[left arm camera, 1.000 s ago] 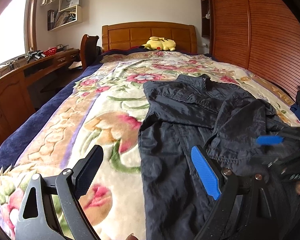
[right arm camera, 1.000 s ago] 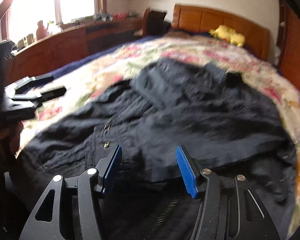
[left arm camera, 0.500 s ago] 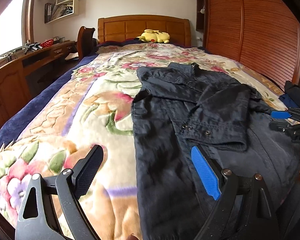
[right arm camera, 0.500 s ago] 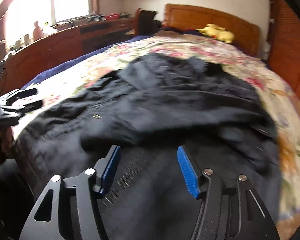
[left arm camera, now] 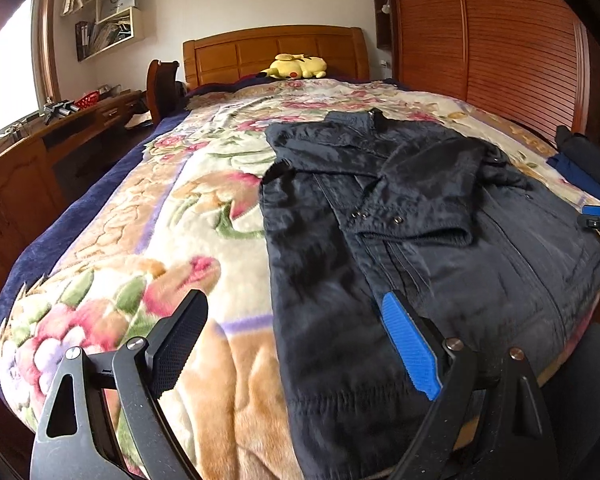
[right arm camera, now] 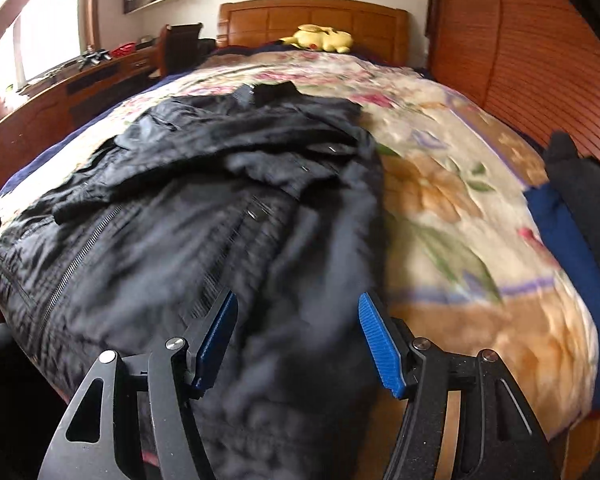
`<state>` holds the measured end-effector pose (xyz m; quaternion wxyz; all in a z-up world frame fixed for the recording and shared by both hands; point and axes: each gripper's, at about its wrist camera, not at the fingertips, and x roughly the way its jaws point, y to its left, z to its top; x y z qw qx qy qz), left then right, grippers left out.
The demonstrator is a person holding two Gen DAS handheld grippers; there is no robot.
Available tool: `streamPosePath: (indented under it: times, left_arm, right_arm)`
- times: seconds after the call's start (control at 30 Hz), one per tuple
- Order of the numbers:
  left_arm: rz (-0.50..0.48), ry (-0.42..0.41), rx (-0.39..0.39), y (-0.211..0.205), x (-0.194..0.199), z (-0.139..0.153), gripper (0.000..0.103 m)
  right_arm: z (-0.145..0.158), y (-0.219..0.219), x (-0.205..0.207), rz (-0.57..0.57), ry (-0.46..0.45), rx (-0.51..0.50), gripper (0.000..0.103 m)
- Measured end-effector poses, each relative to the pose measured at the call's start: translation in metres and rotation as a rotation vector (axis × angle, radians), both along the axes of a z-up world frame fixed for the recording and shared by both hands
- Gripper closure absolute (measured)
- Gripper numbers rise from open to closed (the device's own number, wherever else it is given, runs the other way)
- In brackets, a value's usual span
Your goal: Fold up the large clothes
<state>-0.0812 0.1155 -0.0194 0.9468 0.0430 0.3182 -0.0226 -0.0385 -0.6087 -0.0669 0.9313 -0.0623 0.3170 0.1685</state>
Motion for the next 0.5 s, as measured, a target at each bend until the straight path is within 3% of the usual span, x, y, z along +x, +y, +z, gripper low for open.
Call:
streamPosePath:
  times: [0.23,0.5]
  left_arm:
    - [-0.005,0.016,-0.034,0.004,-0.017,-0.006,0.03]
    - [0.017,0.047,-0.045,0.011,-0.031,-0.017,0.039]
  right_arm:
    - [-0.001,-0.019,-0.013,-0.027,0.026,0.0,0.038]
    - [0.005,-0.027,-0.03,-0.006,0.038,0.012,0.038]
